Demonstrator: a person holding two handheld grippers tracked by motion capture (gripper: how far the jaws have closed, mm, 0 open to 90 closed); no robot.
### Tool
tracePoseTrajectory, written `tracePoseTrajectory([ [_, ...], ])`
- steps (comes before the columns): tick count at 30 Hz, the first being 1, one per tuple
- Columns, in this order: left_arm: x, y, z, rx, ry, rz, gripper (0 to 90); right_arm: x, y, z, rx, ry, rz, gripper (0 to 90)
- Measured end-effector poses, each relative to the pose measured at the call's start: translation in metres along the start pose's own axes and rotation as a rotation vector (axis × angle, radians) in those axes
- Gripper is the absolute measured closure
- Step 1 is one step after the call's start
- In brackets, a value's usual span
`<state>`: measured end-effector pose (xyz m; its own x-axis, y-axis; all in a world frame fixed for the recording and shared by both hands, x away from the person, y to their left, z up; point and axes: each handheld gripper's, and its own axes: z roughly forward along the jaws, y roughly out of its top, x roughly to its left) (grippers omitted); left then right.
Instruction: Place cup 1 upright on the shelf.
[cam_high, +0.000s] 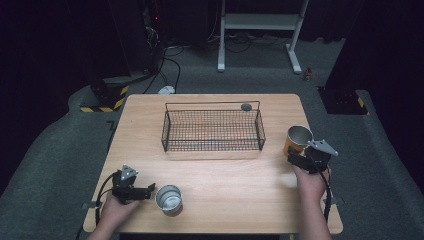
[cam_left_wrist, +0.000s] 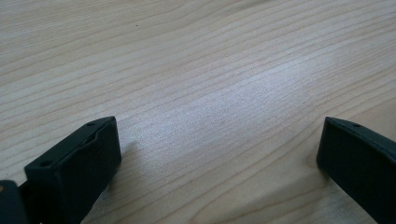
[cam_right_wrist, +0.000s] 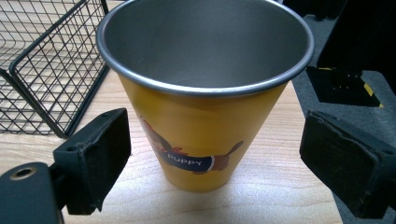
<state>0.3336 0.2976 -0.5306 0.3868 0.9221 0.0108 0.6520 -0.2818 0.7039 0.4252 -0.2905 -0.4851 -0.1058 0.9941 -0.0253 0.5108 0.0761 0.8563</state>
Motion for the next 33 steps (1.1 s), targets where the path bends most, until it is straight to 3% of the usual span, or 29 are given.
tracePoseTrajectory([
  [11, 0.0, 0.0, 0.0, 0.0, 0.0, 0.0, 0.1, 0.001, 0.002, 0.01, -0.021, 0.005, -0.007, 8.9],
  [19, 0.0, 0.0, 0.0, 0.0, 0.0, -0.001, 0.2, 0.001, 0.007, 0.02, -0.049, 0.041, -0.009, 9.0],
  [33, 0.0, 0.0, 0.0, -0.001, 0.001, 0.001, 0.2, 0.004, 0.007, 0.029, -0.043, 0.05, 0.031, 10.1],
])
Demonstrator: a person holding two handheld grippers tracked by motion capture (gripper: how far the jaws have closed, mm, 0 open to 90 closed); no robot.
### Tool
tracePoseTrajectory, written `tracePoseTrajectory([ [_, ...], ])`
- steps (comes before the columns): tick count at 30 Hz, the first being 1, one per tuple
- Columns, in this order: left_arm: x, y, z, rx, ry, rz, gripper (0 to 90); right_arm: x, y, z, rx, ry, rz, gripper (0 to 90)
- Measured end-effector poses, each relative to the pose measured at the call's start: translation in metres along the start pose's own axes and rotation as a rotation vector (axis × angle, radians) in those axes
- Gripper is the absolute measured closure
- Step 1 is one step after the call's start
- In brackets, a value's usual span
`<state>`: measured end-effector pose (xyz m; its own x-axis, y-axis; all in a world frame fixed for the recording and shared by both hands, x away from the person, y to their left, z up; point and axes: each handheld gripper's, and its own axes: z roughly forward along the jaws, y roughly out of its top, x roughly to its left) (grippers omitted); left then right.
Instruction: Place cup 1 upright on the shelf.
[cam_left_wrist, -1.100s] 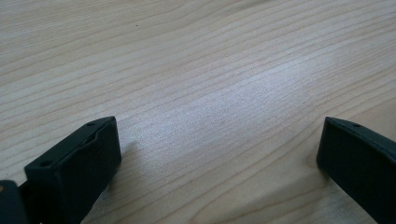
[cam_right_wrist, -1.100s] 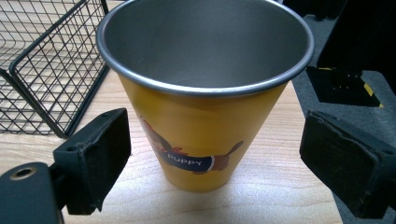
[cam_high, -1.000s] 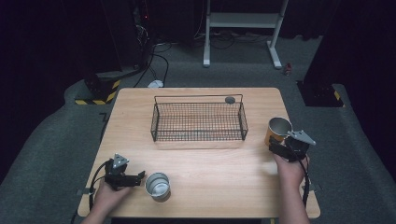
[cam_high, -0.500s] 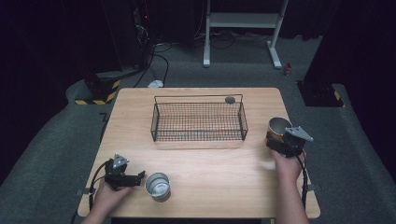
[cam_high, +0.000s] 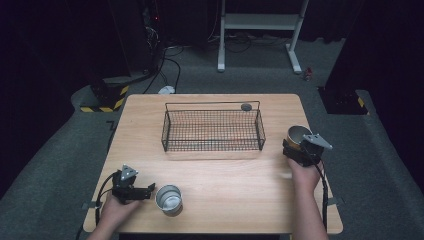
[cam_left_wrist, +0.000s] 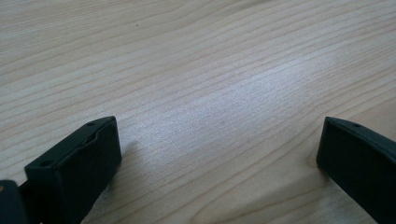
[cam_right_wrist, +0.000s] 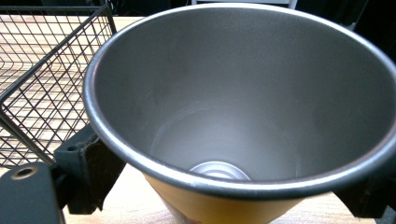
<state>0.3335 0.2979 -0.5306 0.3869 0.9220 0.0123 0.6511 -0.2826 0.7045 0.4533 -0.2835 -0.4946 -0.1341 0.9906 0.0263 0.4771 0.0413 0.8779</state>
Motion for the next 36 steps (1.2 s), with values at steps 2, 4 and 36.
tracePoseTrajectory([
  [2, 0.0, 0.0, 0.0, 0.0, 0.0, -0.001, 0.2, 0.0, 0.0, 0.0, -0.003, -0.003, 0.001, 11.1],
  [4, 0.0, 0.0, 0.0, 0.0, 0.0, -0.001, 0.2, 0.0, 0.0, -0.002, -0.009, -0.004, 0.003, 14.0],
  [36, 0.0, 0.0, 0.0, -0.002, 0.001, 0.0, 0.2, 0.017, -0.004, -0.032, -0.032, 0.01, -0.056, 16.0],
])
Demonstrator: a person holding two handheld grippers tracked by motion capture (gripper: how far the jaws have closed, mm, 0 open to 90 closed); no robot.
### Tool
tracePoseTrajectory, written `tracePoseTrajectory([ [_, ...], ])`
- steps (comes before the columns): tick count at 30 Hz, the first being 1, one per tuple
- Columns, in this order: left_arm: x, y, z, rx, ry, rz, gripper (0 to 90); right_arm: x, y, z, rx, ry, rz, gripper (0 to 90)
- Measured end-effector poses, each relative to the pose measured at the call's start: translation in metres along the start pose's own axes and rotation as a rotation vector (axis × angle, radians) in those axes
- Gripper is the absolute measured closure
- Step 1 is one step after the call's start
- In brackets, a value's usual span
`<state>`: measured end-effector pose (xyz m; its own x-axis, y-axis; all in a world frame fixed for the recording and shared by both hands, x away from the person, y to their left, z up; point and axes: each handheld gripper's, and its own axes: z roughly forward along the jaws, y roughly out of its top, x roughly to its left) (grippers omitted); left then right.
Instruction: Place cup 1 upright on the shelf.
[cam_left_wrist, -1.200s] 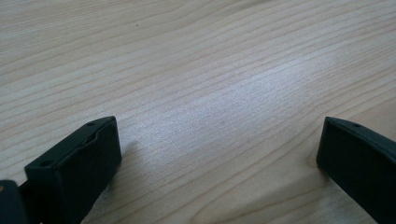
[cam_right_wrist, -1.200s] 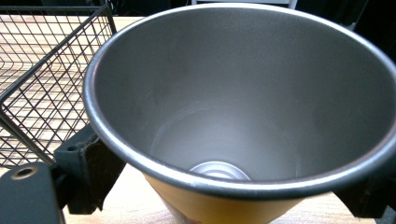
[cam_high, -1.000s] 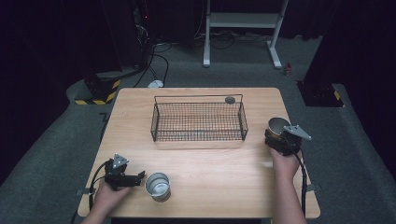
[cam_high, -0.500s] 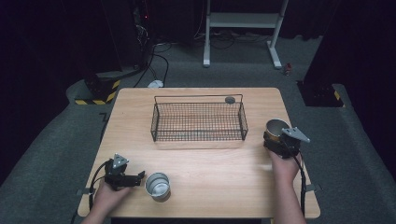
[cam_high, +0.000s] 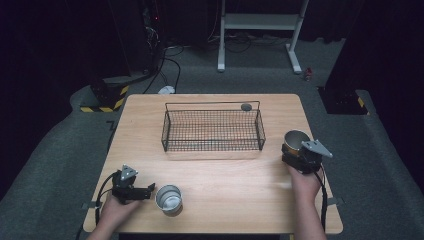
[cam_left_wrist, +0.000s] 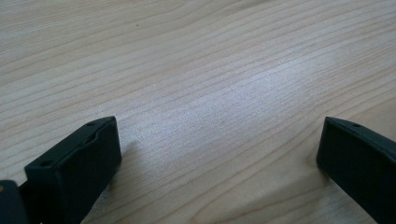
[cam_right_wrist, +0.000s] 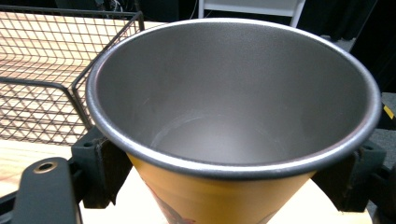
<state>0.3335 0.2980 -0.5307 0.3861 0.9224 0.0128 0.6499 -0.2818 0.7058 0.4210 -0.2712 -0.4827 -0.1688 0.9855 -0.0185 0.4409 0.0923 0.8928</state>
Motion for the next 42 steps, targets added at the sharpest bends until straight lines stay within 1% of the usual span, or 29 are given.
tracePoseTrajectory([
  [7, 0.0, 0.0, 0.0, 0.0, 0.0, 0.001, 0.2, 0.007, -0.002, -0.008, -0.004, 0.005, -0.016, 16.0],
  [9, 0.0, 0.0, 0.0, 0.0, 0.0, 0.001, 0.2, 0.012, -0.002, -0.011, -0.005, 0.009, -0.022, 16.0],
  [14, 0.0, 0.0, 0.0, 0.0, -0.002, -0.003, 0.2, 0.017, -0.004, -0.014, -0.005, 0.011, -0.036, 16.0],
  [22, 0.0, 0.0, 0.0, 0.0, -0.001, 0.001, 0.2, 0.022, -0.006, -0.02, -0.004, 0.017, -0.033, 16.0],
  [26, 0.0, 0.0, 0.0, 0.001, -0.005, -0.005, 0.2, 0.024, -0.006, -0.022, -0.011, 0.024, -0.04, 16.0],
  [28, 0.0, 0.0, 0.0, 0.0, -0.001, 0.001, 0.2, 0.027, -0.007, -0.023, -0.014, 0.025, -0.037, 16.0],
  [38, 0.0, 0.0, 0.0, -0.002, -0.004, -0.007, 0.2, 0.043, -0.007, -0.025, -0.022, 0.057, -0.057, 16.0],
  [40, 0.0, 0.0, 0.0, 0.001, -0.003, -0.001, 0.2, 0.046, -0.007, -0.025, -0.025, 0.064, -0.056, 16.0],
  [42, 0.0, 0.0, 0.0, 0.001, -0.004, -0.002, 0.2, 0.05, -0.005, -0.025, -0.024, 0.07, -0.066, 16.0],
])
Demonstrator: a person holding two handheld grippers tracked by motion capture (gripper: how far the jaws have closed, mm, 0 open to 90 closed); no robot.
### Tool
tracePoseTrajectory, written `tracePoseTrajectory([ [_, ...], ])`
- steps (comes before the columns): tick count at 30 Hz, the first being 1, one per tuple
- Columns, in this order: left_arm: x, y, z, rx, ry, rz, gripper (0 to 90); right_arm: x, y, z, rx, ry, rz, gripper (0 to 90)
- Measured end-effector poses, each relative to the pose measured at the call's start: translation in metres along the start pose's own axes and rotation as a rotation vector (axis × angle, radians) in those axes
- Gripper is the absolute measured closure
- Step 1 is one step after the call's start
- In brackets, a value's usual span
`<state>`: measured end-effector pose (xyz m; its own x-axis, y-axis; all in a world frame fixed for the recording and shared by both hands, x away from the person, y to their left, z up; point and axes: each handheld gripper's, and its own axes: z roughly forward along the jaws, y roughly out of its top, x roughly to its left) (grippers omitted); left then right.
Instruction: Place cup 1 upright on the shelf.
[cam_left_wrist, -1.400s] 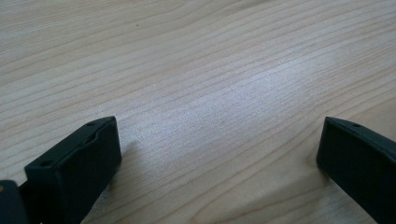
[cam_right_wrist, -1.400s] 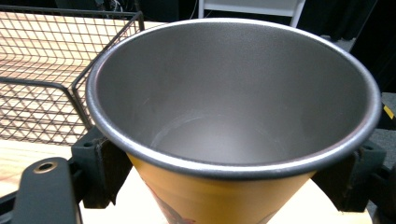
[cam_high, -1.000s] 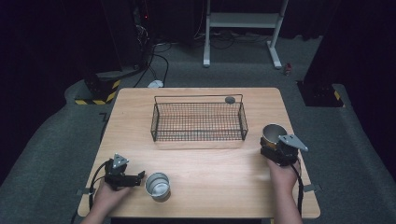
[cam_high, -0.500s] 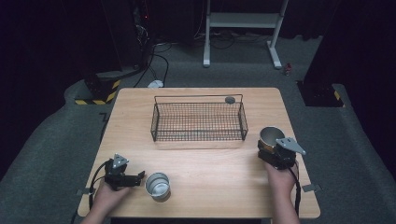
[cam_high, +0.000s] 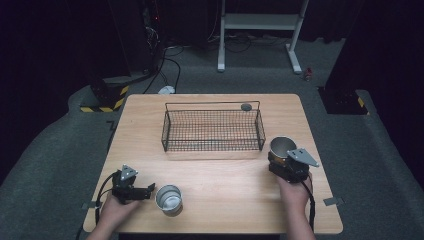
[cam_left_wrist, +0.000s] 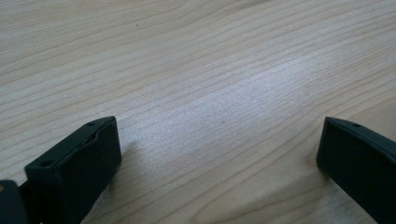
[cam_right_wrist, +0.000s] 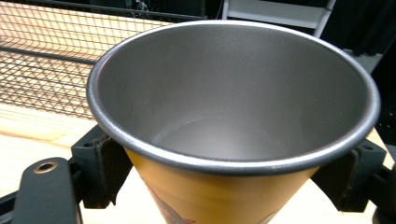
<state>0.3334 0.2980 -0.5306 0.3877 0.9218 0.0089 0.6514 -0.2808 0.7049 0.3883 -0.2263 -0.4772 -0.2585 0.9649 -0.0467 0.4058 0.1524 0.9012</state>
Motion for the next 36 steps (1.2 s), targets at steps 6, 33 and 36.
tracePoseTrajectory([
  [6, 0.0, 0.0, 0.0, 0.0, 0.001, 0.003, 0.2, 0.011, 0.005, 0.001, -0.007, 0.027, -0.009, 16.0],
  [33, 0.0, 0.0, 0.0, -0.002, -0.004, -0.001, 0.2, 0.058, 0.03, 0.014, -0.033, 0.126, -0.044, 16.1],
  [36, 0.0, 0.0, 0.0, -0.002, -0.004, -0.001, 0.2, 0.06, 0.033, 0.016, -0.036, 0.129, -0.042, 16.0],
])
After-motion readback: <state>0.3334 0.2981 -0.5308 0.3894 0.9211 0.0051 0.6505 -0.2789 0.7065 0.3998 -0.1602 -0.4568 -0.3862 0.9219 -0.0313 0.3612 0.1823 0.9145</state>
